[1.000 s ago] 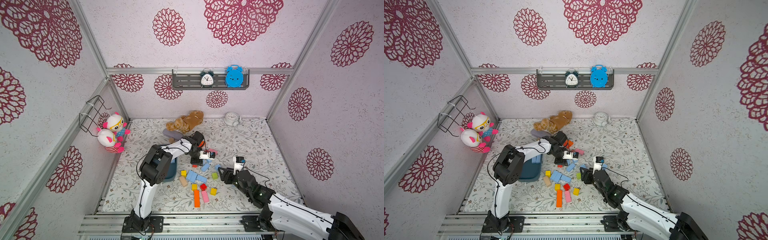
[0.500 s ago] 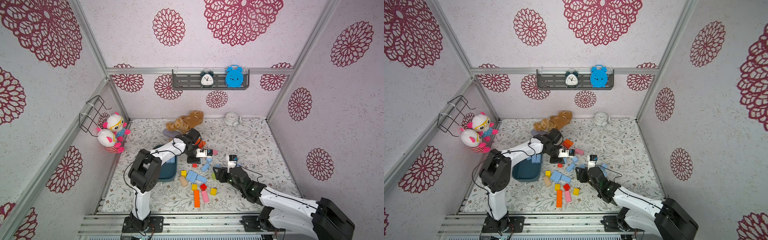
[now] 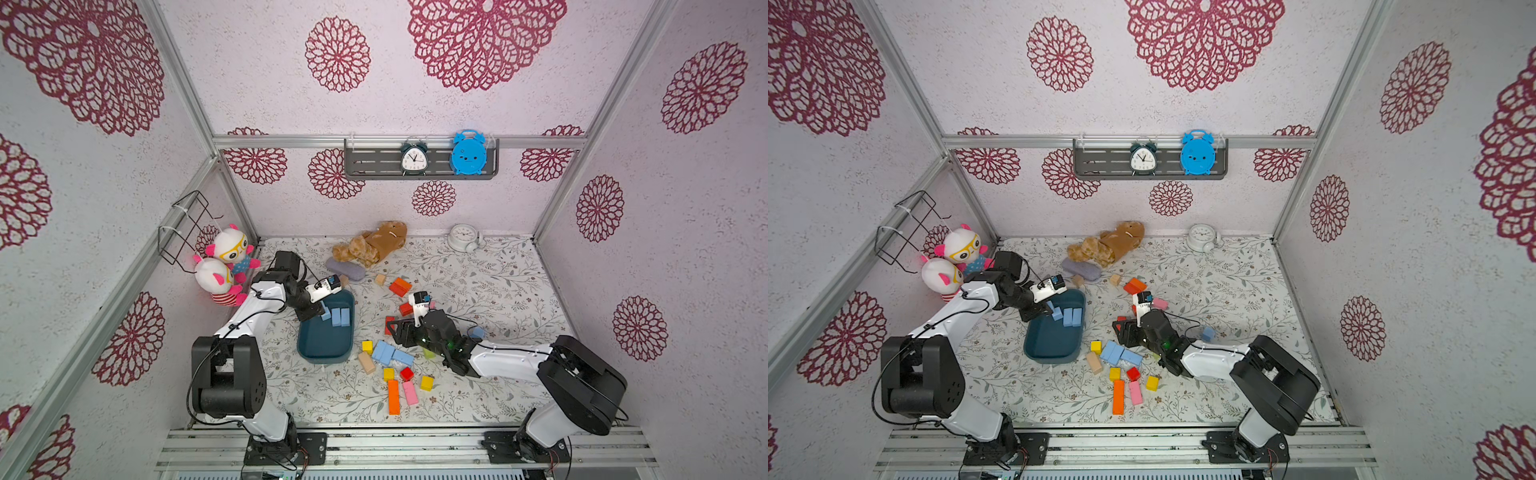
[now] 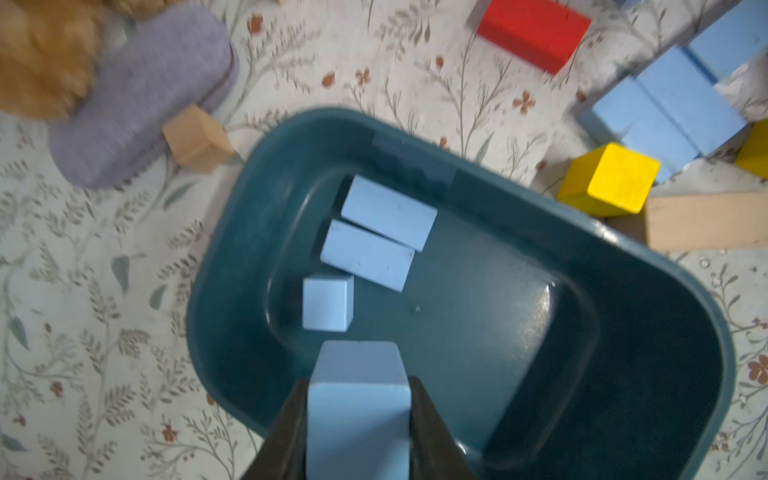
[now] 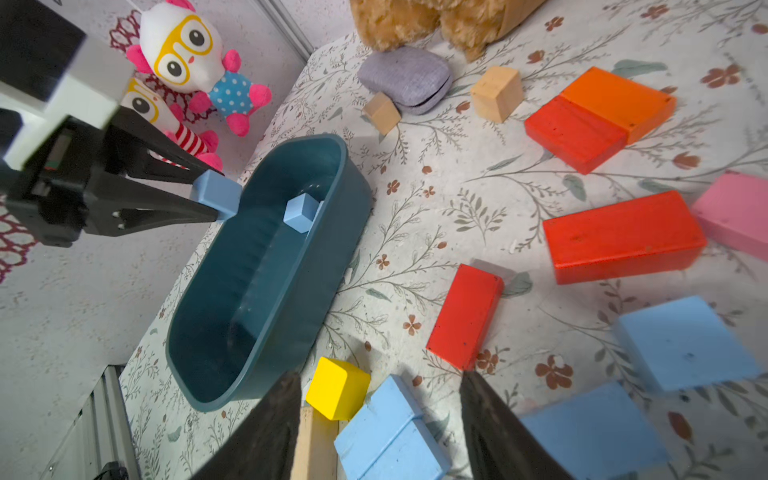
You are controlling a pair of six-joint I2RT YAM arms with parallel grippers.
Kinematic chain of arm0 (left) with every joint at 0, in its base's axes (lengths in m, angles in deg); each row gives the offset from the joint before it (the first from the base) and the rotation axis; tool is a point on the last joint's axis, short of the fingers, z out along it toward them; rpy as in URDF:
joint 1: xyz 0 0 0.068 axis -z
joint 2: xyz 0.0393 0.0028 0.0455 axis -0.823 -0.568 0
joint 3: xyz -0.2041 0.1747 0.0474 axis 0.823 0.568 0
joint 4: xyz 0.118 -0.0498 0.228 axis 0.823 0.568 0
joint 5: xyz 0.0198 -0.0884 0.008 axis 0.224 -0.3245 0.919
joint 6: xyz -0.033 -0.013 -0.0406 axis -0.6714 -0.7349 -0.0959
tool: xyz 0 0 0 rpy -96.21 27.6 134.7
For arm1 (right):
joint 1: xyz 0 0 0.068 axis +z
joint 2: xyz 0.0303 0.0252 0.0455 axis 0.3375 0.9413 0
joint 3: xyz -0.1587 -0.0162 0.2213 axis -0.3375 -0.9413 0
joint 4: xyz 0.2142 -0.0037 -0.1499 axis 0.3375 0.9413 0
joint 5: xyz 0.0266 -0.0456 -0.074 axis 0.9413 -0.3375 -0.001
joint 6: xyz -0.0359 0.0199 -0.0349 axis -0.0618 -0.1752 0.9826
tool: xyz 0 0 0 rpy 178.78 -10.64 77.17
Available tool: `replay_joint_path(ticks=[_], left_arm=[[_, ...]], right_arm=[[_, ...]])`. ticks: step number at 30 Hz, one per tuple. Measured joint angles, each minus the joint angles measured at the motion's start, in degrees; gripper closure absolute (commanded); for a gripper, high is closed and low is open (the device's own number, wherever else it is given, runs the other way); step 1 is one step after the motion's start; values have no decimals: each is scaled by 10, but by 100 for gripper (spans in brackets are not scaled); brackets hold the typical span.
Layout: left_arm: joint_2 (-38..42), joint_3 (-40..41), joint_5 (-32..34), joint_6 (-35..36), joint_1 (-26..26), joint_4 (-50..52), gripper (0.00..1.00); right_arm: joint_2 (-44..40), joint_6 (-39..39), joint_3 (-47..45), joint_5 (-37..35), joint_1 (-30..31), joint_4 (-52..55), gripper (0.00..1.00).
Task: Pick out the blue building blocks
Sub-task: Place the building block in the storage box.
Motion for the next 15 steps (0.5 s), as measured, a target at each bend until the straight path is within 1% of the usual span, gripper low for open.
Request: replay_joint_path(ticks=[3,6,13,15], left_arm=[[-4,15,0,1,2,-5,71],[-10,31,0,2,9,-28,68],[-50,73,28,-2,33,-92,65],[-55,79,33,-4,35,-109,62]], right_arm=[[4,0,4,5,1,-3,36],[4,0,13,8,1,-3,36],[13,0,25,8,3,-8,36],[23,0,31,10,4,-6,36]])
